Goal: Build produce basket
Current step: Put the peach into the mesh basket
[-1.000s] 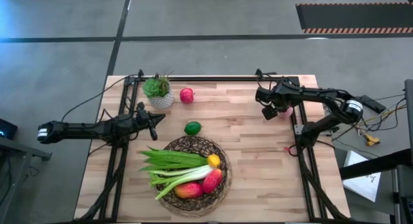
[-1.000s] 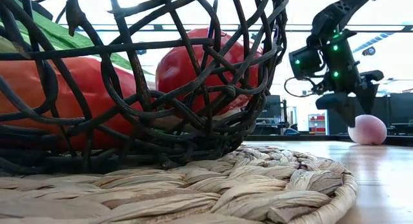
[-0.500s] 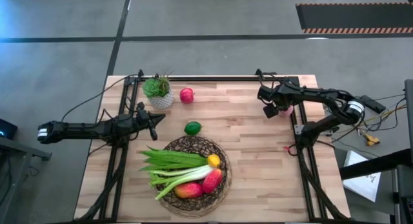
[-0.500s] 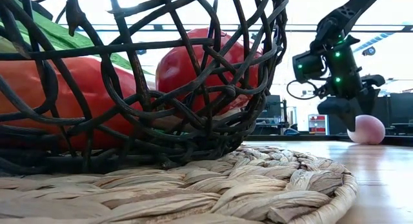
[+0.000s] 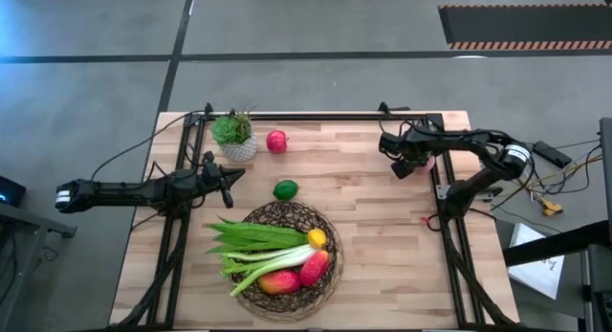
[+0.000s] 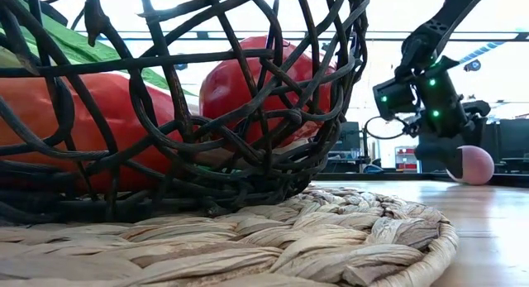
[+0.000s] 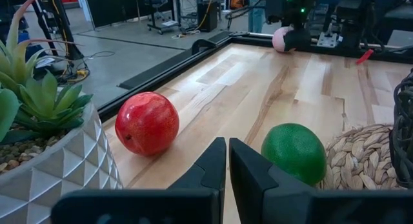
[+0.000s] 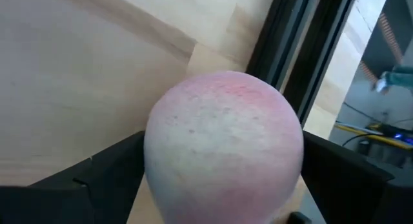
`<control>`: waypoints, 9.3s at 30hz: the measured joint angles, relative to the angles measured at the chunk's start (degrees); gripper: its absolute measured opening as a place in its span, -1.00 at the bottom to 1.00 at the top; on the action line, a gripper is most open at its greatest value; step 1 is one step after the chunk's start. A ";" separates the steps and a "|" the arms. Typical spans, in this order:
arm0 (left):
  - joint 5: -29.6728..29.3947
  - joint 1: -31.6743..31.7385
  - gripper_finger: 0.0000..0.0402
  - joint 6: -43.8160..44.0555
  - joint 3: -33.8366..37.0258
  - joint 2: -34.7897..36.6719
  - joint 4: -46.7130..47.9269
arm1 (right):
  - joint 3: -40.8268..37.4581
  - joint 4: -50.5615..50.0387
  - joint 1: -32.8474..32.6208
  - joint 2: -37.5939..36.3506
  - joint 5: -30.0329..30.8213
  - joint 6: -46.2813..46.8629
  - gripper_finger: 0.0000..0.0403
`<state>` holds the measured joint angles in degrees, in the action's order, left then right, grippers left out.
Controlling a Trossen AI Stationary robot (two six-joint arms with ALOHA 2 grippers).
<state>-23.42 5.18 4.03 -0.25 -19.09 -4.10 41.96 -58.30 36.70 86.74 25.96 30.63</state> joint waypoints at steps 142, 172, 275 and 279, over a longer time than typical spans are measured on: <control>0.61 -0.01 -0.98 0.02 0.00 0.04 0.00 | 46.39 39.43 -50.57 23.93 -20.02 -11.18 0.84; 0.62 0.00 -0.98 0.00 0.00 0.01 0.00 | 41.15 46.42 -50.68 21.18 -15.72 -8.56 0.87; 0.62 0.00 -0.98 0.01 0.00 -0.76 0.00 | 60.34 22.12 -47.11 24.04 -29.14 -32.94 0.90; 0.61 -0.01 -0.98 0.00 0.00 -0.76 0.00 | 56.75 26.89 -47.20 24.02 -30.98 -34.74 0.90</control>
<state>-22.81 5.17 4.03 -0.25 -19.86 -4.10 98.71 -31.41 -10.51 110.76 -5.03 -4.10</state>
